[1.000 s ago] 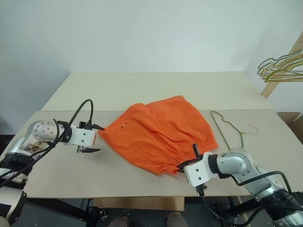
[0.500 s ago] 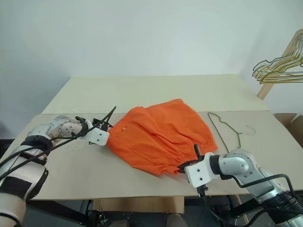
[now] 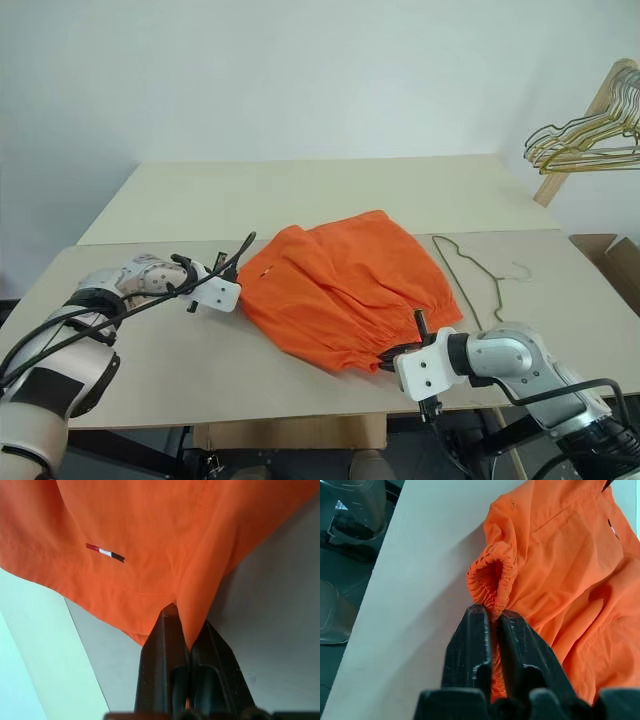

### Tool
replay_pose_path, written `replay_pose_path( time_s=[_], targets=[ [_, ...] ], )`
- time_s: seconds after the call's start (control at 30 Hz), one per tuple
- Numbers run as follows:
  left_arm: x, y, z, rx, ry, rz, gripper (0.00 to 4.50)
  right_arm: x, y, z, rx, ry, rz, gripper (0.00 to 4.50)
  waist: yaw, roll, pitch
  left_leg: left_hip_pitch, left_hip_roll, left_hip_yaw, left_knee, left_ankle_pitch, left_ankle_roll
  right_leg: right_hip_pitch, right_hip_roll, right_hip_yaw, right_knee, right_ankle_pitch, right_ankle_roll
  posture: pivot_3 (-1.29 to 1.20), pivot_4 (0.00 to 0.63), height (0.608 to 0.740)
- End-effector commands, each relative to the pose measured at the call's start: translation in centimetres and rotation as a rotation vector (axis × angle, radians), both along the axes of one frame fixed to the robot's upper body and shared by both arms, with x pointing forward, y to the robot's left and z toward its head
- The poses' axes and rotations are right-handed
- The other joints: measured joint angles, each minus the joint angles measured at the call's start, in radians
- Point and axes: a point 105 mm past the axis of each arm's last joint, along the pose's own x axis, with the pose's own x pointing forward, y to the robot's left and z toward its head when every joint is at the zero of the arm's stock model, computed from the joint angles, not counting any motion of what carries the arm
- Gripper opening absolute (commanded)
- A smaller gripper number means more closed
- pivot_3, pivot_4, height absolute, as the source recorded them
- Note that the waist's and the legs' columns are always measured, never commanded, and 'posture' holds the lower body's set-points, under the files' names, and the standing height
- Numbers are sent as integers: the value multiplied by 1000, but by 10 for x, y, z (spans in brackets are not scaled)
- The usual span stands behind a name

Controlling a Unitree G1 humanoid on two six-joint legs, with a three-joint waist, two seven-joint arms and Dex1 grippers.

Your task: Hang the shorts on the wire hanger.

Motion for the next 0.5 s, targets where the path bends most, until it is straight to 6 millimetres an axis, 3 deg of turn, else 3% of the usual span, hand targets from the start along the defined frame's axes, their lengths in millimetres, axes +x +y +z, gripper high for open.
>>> replay_pose_path(
  time_s=[0.03,0.17,0.27,0.37,0.5],
  targets=[
    [5,-3,15,-40,-34,-1,0,1,-7,13,-25,-47,-20,1907,-10,0,0,0,0,0,0,0,0,0,0,0,0,0,0,-205,0,740],
    [4,-5,16,-62,-21,-6,0,-6,-10,28,11,-44,-93,3320,-21,0,0,-1,0,-1,0,0,0,0,0,-1,0,0,0,-208,11,740],
    [3,-7,18,-79,-19,-9,0,-21,3,41,63,41,-156,4309,-26,0,0,-2,0,-2,0,0,0,0,0,-1,1,-1,1,-214,22,740],
    [2,-8,19,-98,-13,-14,0,-36,18,39,51,116,-218,4465,-35,-1,1,-2,0,-3,0,0,0,0,1,-2,1,-3,6,-229,41,740],
    [-1,-8,21,-111,0,-22,0,-42,34,30,40,185,-326,4465,-46,-6,5,-2,0,-3,0,0,0,0,1,-2,1,-4,7,-234,68,740]
  ],
)
